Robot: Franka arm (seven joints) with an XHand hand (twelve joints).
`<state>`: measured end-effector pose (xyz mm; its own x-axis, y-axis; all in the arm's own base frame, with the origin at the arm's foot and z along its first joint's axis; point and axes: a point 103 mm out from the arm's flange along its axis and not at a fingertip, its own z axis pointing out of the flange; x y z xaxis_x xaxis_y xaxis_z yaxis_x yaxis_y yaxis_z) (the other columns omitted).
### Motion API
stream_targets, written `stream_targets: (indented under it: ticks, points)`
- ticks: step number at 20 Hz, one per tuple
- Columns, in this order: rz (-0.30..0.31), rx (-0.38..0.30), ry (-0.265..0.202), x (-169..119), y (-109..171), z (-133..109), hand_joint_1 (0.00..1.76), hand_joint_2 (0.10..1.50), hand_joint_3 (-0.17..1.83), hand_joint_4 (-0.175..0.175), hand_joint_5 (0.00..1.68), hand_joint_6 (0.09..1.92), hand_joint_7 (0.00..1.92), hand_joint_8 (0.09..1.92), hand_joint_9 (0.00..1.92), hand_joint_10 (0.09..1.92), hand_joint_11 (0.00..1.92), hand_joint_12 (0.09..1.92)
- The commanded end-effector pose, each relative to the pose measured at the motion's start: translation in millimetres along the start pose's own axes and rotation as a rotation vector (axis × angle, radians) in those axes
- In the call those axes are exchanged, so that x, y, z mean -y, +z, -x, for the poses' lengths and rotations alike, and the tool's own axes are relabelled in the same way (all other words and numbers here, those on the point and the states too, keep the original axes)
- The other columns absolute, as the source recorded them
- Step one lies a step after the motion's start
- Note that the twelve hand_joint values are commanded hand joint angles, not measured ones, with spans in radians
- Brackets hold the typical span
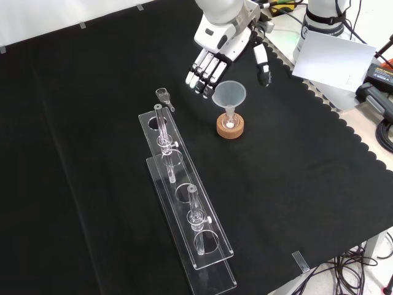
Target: Remove the funnel from the round-bottom flask.
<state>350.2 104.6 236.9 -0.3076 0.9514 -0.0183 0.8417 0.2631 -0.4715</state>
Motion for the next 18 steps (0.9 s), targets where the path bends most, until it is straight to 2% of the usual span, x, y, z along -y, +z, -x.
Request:
stream_targets:
  ticks: [1,3,6,9,11,18]
  points:
    - [-0.041,0.002,0.018,-10,10,6,0.6,0.61,0.07,0.008,0.0,0.09,0.0,0.09,0.0,0.09,0.04,0.09]
    - [-0.046,0.002,0.018,-10,13,7,0.6,0.62,0.05,0.011,0.0,0.09,0.0,0.09,0.0,0.09,0.03,0.14]
    - [-0.068,0.002,0.024,-9,24,8,0.61,0.63,0.02,0.01,0.0,0.09,0.0,0.09,0.0,0.09,0.0,0.4]
    - [-0.073,0.001,0.019,-11,29,5,0.62,0.64,0.01,0.008,0.0,0.09,0.0,0.09,0.0,0.09,0.0,0.49]
    - [-0.072,0.028,0.006,-15,33,1,0.63,0.64,0.02,0.001,0.0,0.09,0.0,0.09,0.0,0.09,0.0,0.53]
    - [-0.079,0.03,0.009,-24,36,-2,0.66,0.65,0.02,-0.028,0.0,0.09,0.0,0.09,0.01,0.09,0.0,0.63]
